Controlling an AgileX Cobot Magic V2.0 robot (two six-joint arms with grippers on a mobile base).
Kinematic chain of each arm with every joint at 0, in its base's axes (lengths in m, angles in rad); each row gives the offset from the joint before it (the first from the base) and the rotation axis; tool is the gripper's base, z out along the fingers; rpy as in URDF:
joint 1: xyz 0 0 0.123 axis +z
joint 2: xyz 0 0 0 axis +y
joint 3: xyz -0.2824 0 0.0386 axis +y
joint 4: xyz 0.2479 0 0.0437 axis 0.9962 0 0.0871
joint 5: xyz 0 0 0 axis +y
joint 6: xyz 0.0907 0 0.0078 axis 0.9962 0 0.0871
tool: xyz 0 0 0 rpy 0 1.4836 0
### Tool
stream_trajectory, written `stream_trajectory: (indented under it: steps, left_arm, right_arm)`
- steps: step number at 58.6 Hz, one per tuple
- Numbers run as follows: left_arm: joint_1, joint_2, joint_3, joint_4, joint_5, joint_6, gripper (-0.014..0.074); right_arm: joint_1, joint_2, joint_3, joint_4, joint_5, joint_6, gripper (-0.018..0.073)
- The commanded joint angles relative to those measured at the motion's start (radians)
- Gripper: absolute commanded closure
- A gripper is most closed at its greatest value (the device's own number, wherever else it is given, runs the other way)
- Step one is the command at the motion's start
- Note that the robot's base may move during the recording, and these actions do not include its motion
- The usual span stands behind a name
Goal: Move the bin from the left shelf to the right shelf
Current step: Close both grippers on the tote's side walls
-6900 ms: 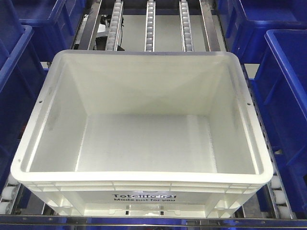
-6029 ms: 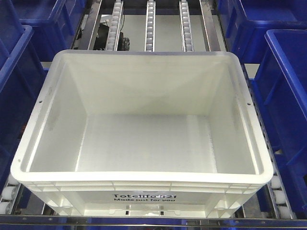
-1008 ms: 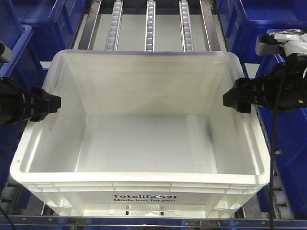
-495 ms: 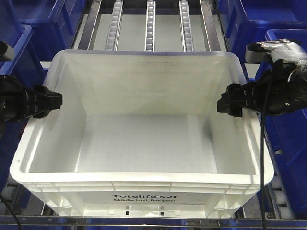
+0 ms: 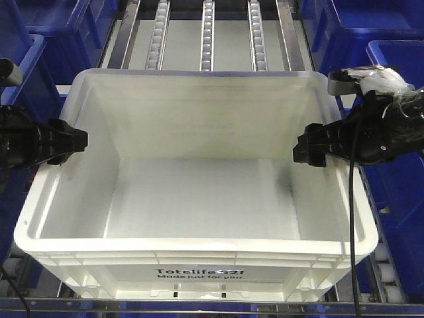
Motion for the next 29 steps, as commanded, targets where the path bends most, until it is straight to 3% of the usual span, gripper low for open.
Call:
stream_trajectory:
  steps: [1,14,29]
  left_arm:
    - [-0.007,-0.019,-0.036,-0.023,-0.051,0.001,0.0181]
    - [-0.007,-0.019,-0.036,-0.024,-0.049,0.001,0.0181]
    - [-0.007,-0.019,-0.036,-0.078,-0.049,0.022,0.0181]
  right_arm:
    - [-0.001,-0.021,-0.032,0.014,-0.055,-0.017,-0.0022]
    - [-0.001,-0.018,-0.032,0.014,-0.058,-0.017,-0.0006]
    - [-0.001,-0.018,-0.032,0.014,-0.057,-0.017,-0.0006]
